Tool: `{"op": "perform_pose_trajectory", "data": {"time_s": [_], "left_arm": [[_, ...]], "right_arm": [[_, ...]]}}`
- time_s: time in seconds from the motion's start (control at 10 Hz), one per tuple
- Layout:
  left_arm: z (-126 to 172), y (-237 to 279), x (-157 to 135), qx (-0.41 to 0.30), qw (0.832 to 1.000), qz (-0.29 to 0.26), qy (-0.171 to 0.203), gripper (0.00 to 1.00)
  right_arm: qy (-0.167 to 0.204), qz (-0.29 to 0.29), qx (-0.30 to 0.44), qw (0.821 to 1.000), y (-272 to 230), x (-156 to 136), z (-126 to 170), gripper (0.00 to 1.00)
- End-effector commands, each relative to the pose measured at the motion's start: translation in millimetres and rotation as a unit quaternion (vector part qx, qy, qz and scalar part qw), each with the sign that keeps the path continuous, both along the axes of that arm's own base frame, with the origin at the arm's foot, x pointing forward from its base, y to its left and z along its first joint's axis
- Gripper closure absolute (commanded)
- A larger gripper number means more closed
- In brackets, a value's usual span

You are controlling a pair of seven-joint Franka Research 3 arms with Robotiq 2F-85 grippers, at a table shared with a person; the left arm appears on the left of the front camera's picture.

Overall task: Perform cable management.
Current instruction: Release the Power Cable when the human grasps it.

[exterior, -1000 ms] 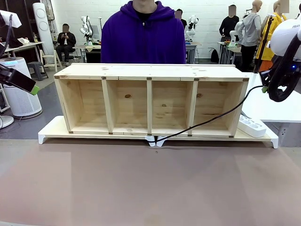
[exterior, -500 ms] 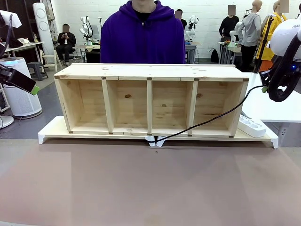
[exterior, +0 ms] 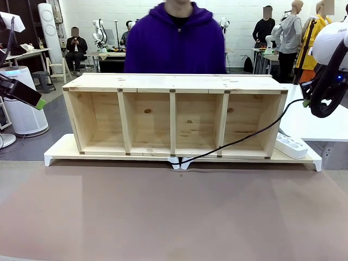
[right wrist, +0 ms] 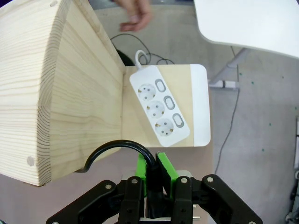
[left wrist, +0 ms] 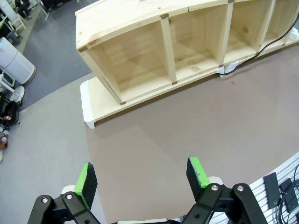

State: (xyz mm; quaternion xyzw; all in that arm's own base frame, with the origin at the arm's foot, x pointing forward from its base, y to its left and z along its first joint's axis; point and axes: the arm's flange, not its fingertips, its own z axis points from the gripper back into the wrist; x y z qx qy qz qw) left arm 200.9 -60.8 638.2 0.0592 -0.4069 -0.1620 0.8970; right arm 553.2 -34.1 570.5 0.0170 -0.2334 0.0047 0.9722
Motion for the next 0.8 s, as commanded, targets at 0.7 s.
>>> {"op": "perform_pose_trajectory", "data": {"time_s": [0.7], "left_arm": [[0.4, 1.3, 1.9, 0.006, 1.000, -0.005, -0.007, 0.00]], "right_arm": [[-0.004, 0.000, 0.000, 1.000, -0.3, 0.1, 0.6, 0.85]]}}
